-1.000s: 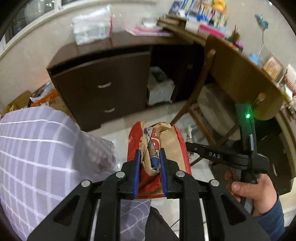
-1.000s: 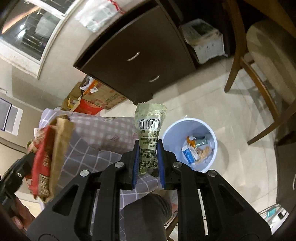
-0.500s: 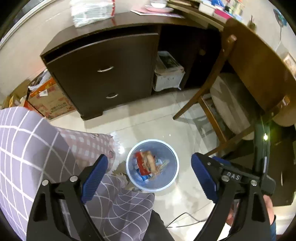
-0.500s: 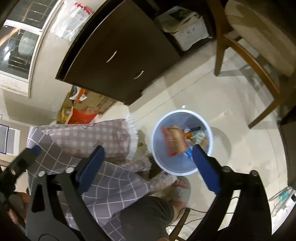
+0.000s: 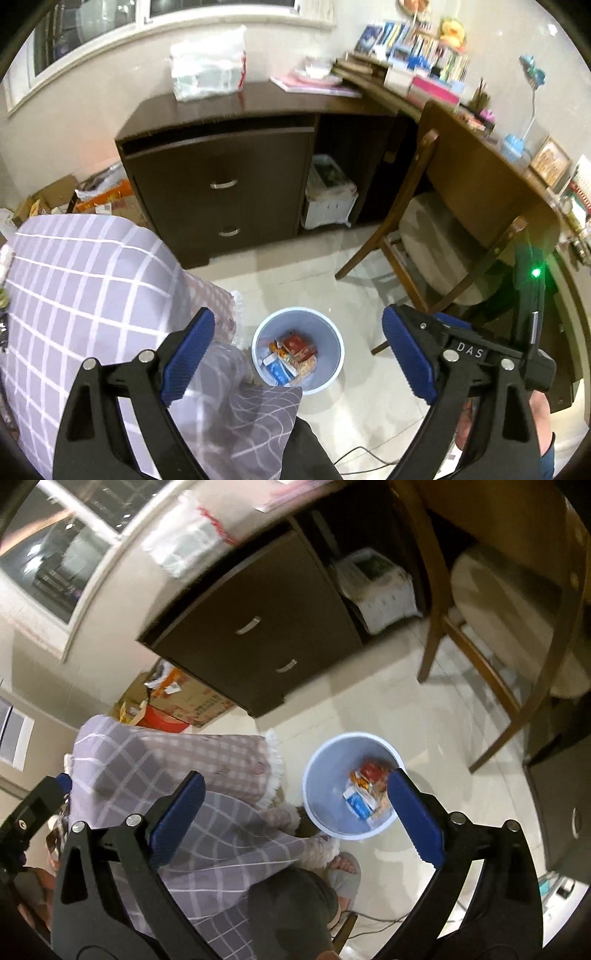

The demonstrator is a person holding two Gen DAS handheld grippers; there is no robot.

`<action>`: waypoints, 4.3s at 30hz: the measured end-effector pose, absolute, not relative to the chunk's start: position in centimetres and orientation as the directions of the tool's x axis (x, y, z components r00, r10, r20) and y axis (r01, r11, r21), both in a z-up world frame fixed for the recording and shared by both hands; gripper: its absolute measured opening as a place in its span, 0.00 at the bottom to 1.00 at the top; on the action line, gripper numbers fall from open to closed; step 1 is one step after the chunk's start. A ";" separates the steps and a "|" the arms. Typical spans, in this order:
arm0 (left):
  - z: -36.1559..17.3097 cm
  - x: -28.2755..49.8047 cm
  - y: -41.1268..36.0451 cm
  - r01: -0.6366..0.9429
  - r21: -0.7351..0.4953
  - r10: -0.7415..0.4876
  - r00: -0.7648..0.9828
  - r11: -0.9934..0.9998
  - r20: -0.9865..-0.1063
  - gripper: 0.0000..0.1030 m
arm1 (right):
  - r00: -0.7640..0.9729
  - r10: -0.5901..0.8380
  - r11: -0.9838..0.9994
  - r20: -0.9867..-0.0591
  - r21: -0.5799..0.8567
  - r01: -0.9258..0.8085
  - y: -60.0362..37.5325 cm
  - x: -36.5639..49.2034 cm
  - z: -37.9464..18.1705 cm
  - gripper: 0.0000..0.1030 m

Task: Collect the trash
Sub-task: 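Bring both empty tools back over the table, then grasp the green plush with the right tool while the left tool grasps the black wrapper, then carry both items over the blue bin and open both tools to drop them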

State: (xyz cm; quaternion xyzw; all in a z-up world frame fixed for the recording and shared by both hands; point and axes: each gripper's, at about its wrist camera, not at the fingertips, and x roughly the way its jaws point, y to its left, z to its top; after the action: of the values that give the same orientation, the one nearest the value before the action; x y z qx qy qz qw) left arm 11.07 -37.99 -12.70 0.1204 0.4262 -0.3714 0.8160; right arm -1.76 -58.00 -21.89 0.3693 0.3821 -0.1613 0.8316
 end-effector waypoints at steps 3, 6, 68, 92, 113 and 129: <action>-10.8 10.4 -35.7 0.699 -0.118 -0.524 0.403 0.706 -0.751 0.90 | 0.685 0.002 0.720 -0.728 0.477 0.504 -55.7 -1.5 -18.6 0.94; -8.9 10.1 -33.0 0.680 -0.121 -0.538 0.445 0.723 -0.716 0.91 | 0.709 0.004 0.759 -0.705 0.464 0.457 -53.5 -1.1 -16.0 0.94; -8.6 18.3 4.5 0.125 -0.174 -0.211 0.711 0.977 -0.671 0.93 | 0.539 0.363 0.930 -0.760 0.336 -0.152 -18.7 29.1 -15.1 0.15; -13.5 29.5 -9.3 0.342 0.145 -0.054 0.510 0.928 -0.858 0.93 | 0.676 0.335 0.900 -0.656 0.434 -0.025 -33.5 15.3 -12.7 0.15; -13.8 28.2 -11.5 0.494 -0.031 -0.221 0.330 0.869 -0.918 0.13 | 0.751 0.284 0.877 -0.597 0.479 0.049 -40.6 8.1 -11.3 0.15; -11.3 18.1 -20.3 0.637 -0.140 -0.432 0.330 0.758 -0.839 0.12 | 0.785 0.184 0.844 -0.592 0.504 0.182 -47.7 2.1 -12.2 0.15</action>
State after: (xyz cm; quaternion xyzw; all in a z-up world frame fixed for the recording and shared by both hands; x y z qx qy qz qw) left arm 18.08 -20.33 -11.28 0.1077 0.4749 -0.3306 0.8084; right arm 2.06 -47.71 -12.23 0.2790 0.3280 0.0004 0.9025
